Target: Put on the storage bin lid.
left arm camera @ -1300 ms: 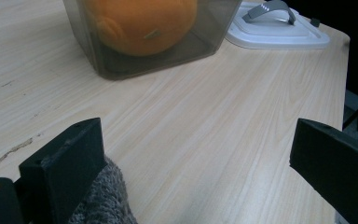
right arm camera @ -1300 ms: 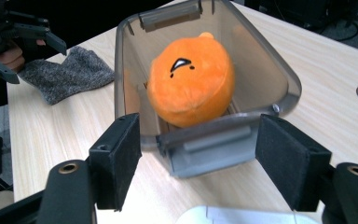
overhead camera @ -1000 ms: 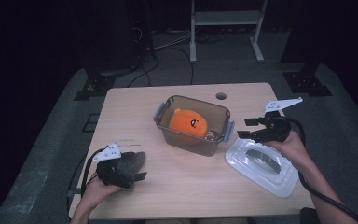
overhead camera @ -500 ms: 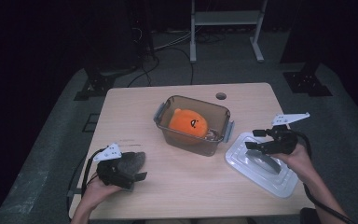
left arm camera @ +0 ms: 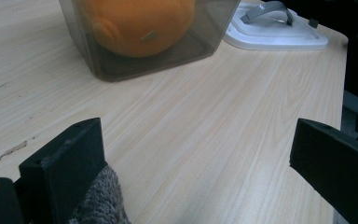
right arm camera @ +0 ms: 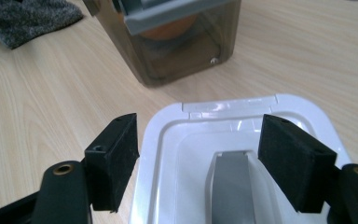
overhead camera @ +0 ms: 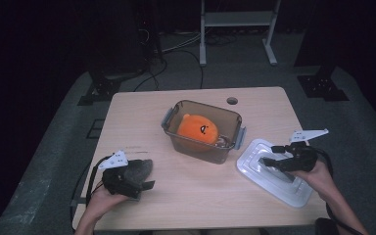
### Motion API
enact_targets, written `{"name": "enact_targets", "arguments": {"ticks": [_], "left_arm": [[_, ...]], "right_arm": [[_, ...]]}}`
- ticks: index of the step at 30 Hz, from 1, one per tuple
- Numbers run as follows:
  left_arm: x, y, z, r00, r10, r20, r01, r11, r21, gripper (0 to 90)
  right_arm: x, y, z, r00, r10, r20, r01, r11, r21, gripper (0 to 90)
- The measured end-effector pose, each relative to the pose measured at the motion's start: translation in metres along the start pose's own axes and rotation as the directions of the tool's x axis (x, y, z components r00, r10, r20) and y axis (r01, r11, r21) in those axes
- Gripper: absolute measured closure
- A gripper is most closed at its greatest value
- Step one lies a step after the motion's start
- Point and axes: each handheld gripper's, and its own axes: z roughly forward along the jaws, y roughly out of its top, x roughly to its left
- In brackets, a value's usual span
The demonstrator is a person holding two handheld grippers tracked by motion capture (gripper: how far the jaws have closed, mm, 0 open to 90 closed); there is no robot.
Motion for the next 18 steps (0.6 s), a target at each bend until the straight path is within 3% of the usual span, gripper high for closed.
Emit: {"name": "enact_targets", "arguments": {"ticks": [18], "left_arm": [[-0.001,0.000,0.001,1.0000,-0.003,0.005,0.003,1.0000,0.001,2.5]], "right_arm": [[-0.008,-0.029,-0.001,0.9988,0.012,0.048,-0.013,1.000,0.012,28.4]]}}
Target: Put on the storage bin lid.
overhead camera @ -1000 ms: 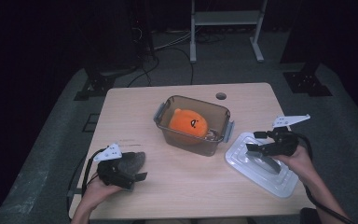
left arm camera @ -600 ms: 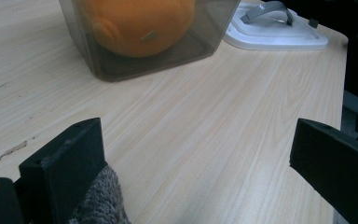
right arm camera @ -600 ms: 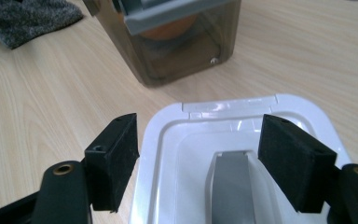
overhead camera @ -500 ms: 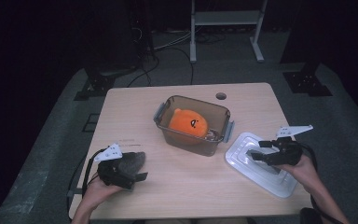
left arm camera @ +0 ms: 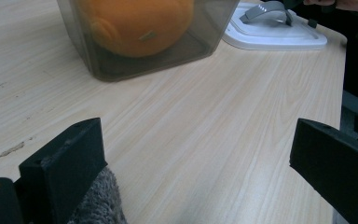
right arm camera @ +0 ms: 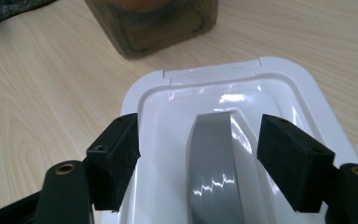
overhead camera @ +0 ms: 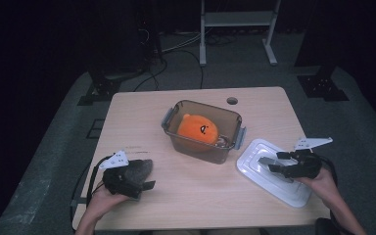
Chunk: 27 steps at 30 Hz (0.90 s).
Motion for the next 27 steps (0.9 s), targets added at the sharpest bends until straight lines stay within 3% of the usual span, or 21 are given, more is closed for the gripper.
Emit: {"name": "enact_targets", "arguments": {"ticks": [8,17,27], "left_arm": [[0.000,0.000,0.000,1.0000,0.000,0.000,0.000,1.0000,0.000,2.5],[0.000,0.000,0.000,1.0000,-0.002,0.000,0.002,1.0000,-0.002,2.5],[0.000,0.000,0.000,1.0000,0.000,0.000,0.000,1.0000,-0.001,2.5]], "right_arm": [[-0.003,-0.010,0.001,0.9998,0.007,0.019,-0.007,1.000,-0.005,32.8],[-0.004,-0.015,0.002,0.9998,0.005,0.021,-0.005,1.000,-0.012,45.0],[-0.002,-0.017,0.002,0.9985,-0.031,0.045,0.031,0.999,-0.017,57.8]]}}
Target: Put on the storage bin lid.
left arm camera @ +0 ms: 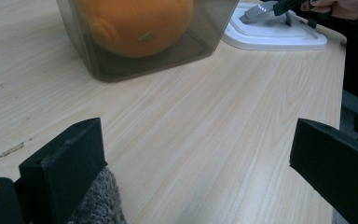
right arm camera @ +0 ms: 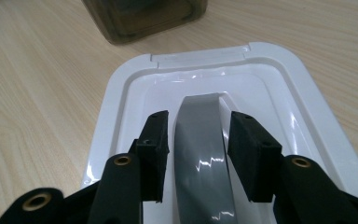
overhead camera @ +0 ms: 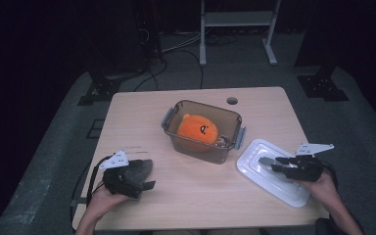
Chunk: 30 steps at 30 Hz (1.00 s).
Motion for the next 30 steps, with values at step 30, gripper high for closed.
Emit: {"name": "enact_targets", "arguments": {"ticks": [30], "left_arm": [[0.0019,-0.0010,-0.0022,1.0000,-0.007,-0.002,0.007,1.0000,-0.004,2.5]], "right_arm": [[0.0012,-0.0003,-0.0036,0.9997,-0.022,0.007,0.022,1.000,-0.007,65.9]]}}
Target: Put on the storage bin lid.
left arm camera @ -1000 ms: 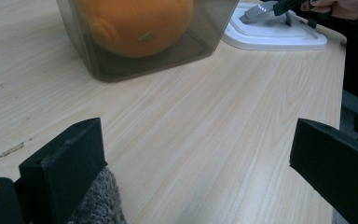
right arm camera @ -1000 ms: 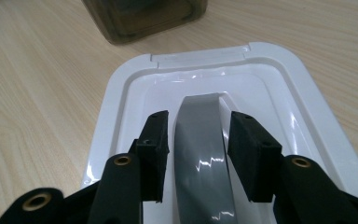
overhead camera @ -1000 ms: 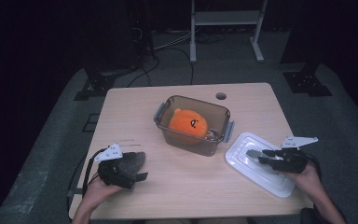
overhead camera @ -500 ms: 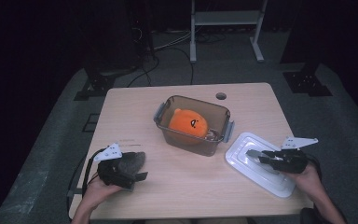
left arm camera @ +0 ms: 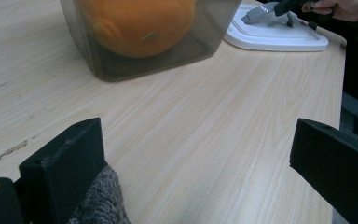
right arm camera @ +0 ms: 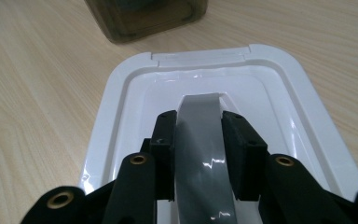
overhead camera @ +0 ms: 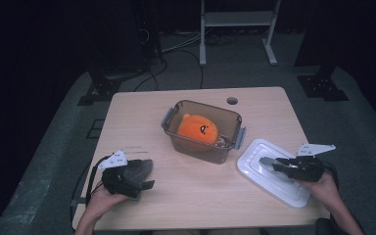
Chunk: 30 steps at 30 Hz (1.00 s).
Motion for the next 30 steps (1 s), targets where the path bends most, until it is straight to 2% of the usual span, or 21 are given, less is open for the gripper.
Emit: {"name": "enact_targets", "arguments": {"ticks": [17,30], "left_arm": [[0.000,0.000,0.000,1.0000,0.004,0.000,-0.004,1.0000,0.004,2.5],[0.000,0.000,0.000,1.0000,0.000,0.001,0.000,1.0000,0.002,2.5]], "right_arm": [[0.002,0.010,-0.021,1.0000,-0.009,-0.003,0.009,0.999,-0.031,65.8],[0.009,0.022,-0.040,0.9989,-0.046,-0.003,0.046,0.998,-0.048,65.8]]}}
